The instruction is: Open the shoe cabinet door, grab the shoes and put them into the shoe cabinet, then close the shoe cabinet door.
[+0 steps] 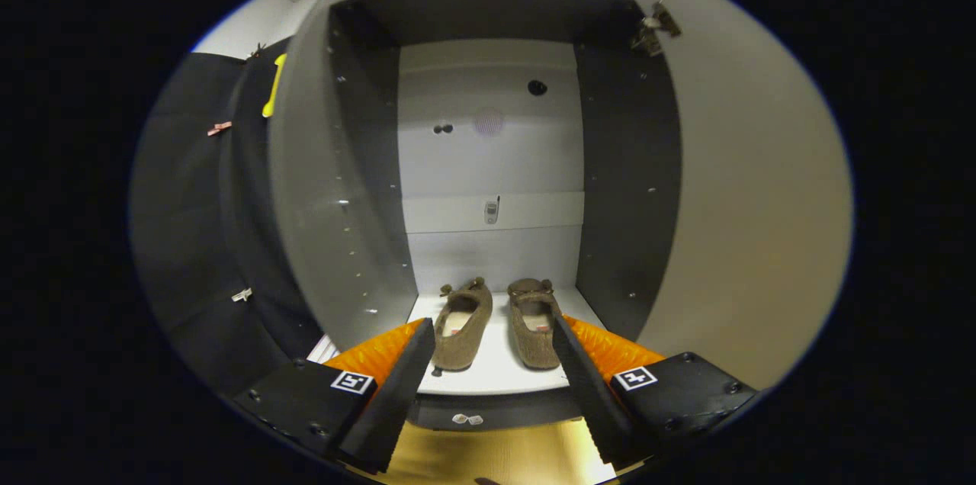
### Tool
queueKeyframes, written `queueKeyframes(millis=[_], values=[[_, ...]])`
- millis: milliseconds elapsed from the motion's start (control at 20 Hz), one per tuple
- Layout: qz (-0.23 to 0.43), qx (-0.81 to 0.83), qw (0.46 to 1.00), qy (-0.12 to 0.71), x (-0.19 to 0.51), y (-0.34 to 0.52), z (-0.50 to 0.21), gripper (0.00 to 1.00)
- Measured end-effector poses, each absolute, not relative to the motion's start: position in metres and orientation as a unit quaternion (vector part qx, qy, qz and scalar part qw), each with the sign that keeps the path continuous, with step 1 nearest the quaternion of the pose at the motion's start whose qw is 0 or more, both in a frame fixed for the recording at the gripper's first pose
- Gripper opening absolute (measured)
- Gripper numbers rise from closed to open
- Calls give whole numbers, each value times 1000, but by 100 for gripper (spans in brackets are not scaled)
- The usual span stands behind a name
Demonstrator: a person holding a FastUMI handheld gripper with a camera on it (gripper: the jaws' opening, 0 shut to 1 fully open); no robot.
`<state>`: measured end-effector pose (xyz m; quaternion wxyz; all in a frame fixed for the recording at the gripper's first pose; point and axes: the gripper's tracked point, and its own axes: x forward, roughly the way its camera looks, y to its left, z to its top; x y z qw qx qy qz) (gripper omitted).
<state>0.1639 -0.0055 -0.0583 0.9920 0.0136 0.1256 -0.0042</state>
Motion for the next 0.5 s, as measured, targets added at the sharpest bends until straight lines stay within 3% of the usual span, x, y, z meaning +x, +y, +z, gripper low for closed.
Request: queueKeyframes(millis=[500], values=[[-9, 32, 997, 70, -14, -39, -7, 98]])
